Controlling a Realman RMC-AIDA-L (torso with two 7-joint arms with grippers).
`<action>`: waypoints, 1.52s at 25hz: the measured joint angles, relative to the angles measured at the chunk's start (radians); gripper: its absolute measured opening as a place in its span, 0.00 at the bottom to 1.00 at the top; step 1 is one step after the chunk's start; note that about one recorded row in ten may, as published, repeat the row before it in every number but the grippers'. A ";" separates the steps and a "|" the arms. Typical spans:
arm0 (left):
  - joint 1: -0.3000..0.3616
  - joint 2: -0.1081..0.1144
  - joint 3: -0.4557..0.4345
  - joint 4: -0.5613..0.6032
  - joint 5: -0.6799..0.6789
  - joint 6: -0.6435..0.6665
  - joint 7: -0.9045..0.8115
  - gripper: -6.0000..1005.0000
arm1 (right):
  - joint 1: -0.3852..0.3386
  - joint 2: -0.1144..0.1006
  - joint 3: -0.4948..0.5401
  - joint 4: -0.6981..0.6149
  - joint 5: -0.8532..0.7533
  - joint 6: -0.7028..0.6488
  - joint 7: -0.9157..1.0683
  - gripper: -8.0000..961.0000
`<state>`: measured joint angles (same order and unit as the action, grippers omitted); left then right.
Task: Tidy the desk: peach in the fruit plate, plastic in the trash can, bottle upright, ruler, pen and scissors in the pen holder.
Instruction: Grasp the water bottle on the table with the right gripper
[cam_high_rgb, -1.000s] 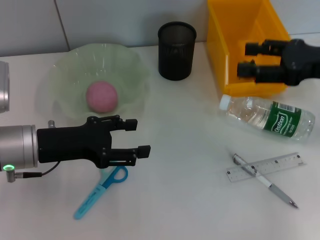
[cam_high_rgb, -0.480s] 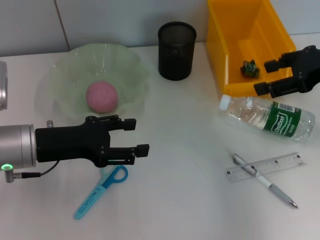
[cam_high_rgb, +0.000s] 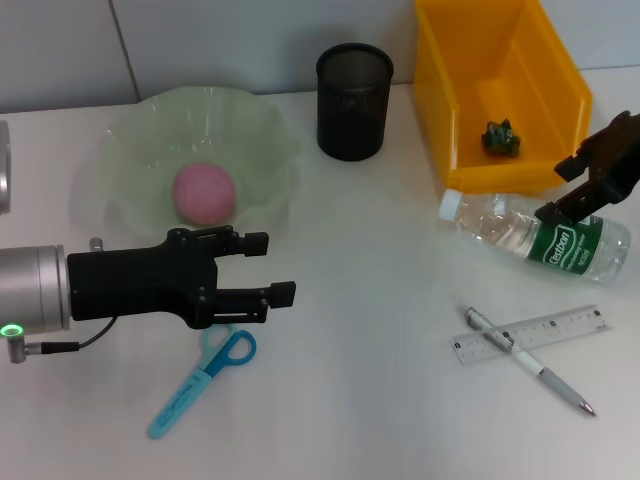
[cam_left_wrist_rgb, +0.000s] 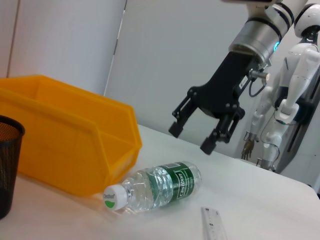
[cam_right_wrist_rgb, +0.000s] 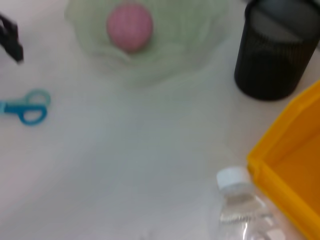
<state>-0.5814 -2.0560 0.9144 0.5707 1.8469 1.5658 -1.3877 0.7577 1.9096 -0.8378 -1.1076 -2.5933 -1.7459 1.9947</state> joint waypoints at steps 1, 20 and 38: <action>0.000 0.000 -0.001 0.000 0.000 0.001 0.000 0.81 | 0.015 0.000 -0.011 0.014 -0.023 0.002 0.005 0.81; 0.002 -0.004 -0.002 0.000 0.000 0.003 0.000 0.81 | 0.060 0.062 -0.110 0.119 -0.226 0.172 0.019 0.81; 0.003 -0.004 -0.001 0.000 0.000 0.004 0.007 0.81 | 0.061 0.078 -0.112 0.121 -0.261 0.201 0.021 0.81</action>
<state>-0.5783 -2.0601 0.9136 0.5706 1.8469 1.5695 -1.3803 0.8192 1.9872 -0.9495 -0.9861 -2.8547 -1.5448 2.0160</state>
